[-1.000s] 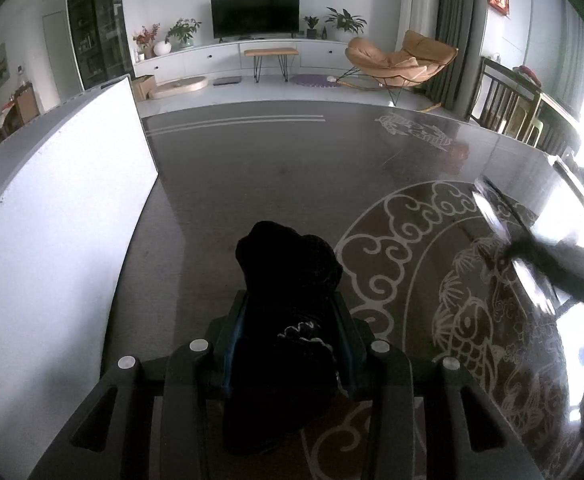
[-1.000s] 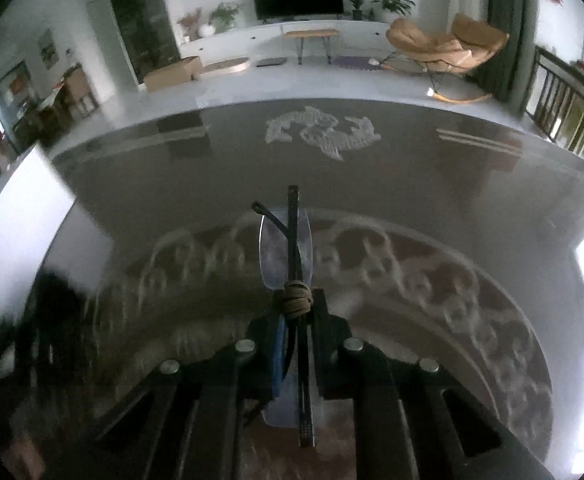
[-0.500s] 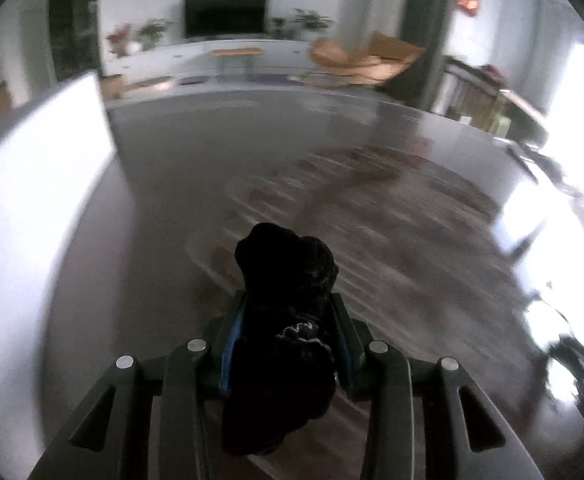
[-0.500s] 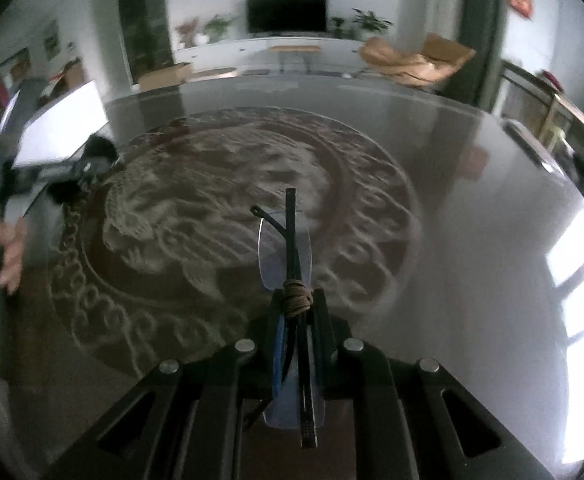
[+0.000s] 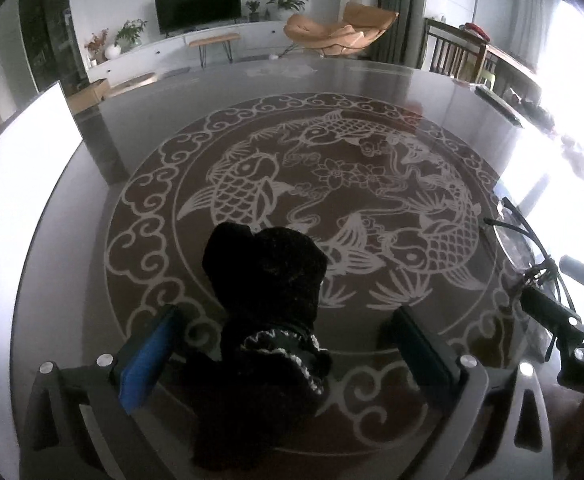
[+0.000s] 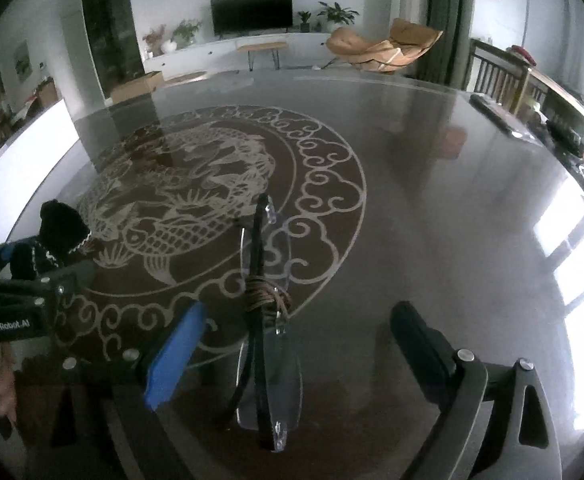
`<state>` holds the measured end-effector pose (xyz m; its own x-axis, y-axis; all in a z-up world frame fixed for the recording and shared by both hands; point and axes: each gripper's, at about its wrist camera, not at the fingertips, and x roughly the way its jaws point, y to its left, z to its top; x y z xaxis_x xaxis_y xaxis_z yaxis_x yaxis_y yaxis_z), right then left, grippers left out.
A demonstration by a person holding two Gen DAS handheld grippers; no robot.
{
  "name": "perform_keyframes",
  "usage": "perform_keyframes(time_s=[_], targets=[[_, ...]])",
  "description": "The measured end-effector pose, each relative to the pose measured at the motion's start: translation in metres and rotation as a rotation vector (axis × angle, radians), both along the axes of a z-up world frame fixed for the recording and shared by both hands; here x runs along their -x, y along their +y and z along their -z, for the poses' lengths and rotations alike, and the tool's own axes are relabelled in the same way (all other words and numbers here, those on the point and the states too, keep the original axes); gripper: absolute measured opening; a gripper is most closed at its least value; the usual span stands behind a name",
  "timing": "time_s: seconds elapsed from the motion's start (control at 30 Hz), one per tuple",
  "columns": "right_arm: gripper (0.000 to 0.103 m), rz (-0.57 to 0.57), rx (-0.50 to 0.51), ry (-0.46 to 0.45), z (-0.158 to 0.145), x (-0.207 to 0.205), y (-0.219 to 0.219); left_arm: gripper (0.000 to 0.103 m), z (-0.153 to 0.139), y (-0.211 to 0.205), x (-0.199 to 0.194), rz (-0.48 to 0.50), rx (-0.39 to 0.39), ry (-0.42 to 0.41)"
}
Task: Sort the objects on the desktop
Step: 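Grasp the clear eyeglasses with the right tool while the left holds the black bag, then carry black bag and eyeglasses into the white-walled bin and open both tools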
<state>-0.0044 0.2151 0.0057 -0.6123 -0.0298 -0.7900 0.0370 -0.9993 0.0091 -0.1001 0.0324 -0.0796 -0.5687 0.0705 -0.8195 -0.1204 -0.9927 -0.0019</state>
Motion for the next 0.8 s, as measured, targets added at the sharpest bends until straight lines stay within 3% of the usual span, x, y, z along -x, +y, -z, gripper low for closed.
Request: perform_keyframes(time_s=[0.53,0.67,0.8], targets=[[0.094,-0.006,-0.003,-0.021,0.005,-0.001,-0.003,0.103,0.000,-0.003,-0.002,-0.001,0.002,0.001],[0.103,-0.043,-0.022,-0.050,0.008,0.003,-0.008,0.103,0.001,0.002,-0.002,0.005,0.002,-0.004],[0.103,-0.076,-0.024,-0.076,0.008,0.004,-0.005,0.103,0.003,-0.003,-0.011,0.073,0.006,-0.023]])
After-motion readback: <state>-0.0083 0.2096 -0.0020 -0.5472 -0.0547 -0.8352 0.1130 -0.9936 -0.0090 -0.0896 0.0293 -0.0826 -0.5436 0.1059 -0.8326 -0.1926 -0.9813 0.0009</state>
